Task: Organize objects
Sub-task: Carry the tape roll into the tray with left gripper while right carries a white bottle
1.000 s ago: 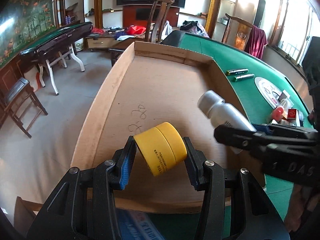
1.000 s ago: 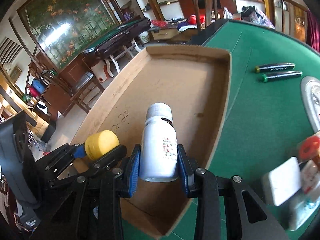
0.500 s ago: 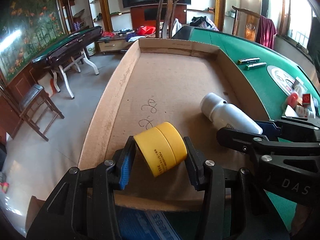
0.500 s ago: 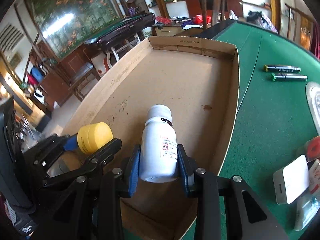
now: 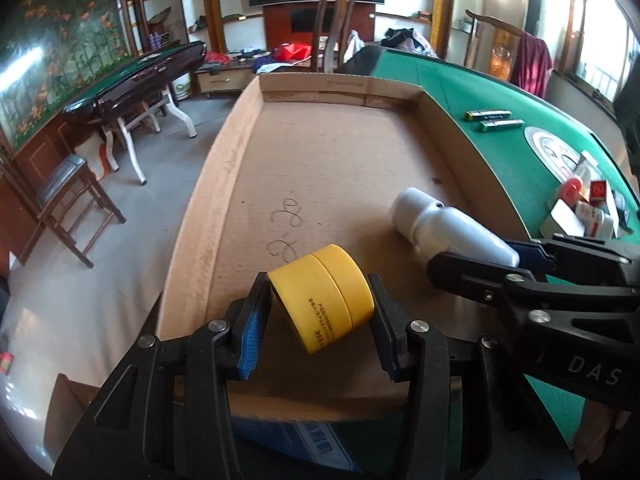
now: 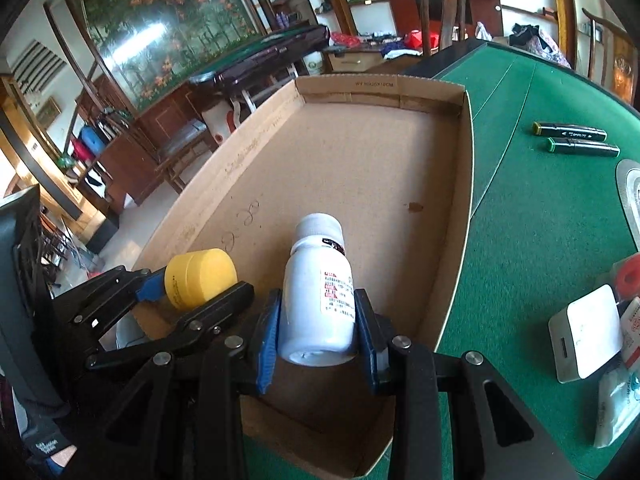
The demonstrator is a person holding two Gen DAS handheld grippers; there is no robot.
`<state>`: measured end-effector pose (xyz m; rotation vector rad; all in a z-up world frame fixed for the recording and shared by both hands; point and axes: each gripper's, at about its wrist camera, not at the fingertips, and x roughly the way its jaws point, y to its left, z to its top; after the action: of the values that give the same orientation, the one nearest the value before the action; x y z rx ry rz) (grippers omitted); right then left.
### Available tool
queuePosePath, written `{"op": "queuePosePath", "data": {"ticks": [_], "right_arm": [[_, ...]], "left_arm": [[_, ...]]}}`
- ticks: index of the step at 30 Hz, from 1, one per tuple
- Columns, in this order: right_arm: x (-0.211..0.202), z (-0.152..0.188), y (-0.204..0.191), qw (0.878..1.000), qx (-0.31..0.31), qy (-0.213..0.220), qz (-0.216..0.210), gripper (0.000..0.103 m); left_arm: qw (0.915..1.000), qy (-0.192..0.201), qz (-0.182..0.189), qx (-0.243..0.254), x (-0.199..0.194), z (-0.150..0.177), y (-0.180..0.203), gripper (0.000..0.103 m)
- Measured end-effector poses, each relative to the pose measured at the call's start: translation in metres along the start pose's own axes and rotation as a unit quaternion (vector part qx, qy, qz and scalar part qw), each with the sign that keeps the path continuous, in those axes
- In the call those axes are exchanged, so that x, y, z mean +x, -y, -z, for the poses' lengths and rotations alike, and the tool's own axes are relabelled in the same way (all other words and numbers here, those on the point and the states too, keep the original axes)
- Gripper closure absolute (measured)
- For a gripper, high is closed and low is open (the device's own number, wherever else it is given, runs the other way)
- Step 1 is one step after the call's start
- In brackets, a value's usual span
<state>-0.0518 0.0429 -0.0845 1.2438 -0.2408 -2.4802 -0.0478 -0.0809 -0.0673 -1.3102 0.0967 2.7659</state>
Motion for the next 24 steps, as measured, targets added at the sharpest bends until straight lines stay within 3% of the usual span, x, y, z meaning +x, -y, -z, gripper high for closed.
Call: {"op": "queuePosePath", "data": {"ticks": [5,10,16,24], "right_arm": [[-0.001,-0.003,-0.006,1.0,-0.007,0.016,-0.008,0.068],[-0.01,-0.007,-0.01,0.999,-0.029,0.034,0.014,0.068],[-0.021,-0.009,-0.007,0.998,-0.025,0.058,-0.011,0.067],[-0.039,-0.011,0.0,0.995,-0.018,0.092,-0.031,0.053]], "left_arm": [[0.9999,0.004,-0.011,-0.005,0.002,-0.001,-0.004,0.056],[0.9998,0.011,-0.008,-0.016,-0.002,-0.003,-0.01,0.056],[0.9998,0.009,-0.006,-0.019,-0.012,-0.004,-0.015,0.055],[0.9994,0.029,-0.008,-0.02,-0.034,-0.007,-0.015,0.04]]}}
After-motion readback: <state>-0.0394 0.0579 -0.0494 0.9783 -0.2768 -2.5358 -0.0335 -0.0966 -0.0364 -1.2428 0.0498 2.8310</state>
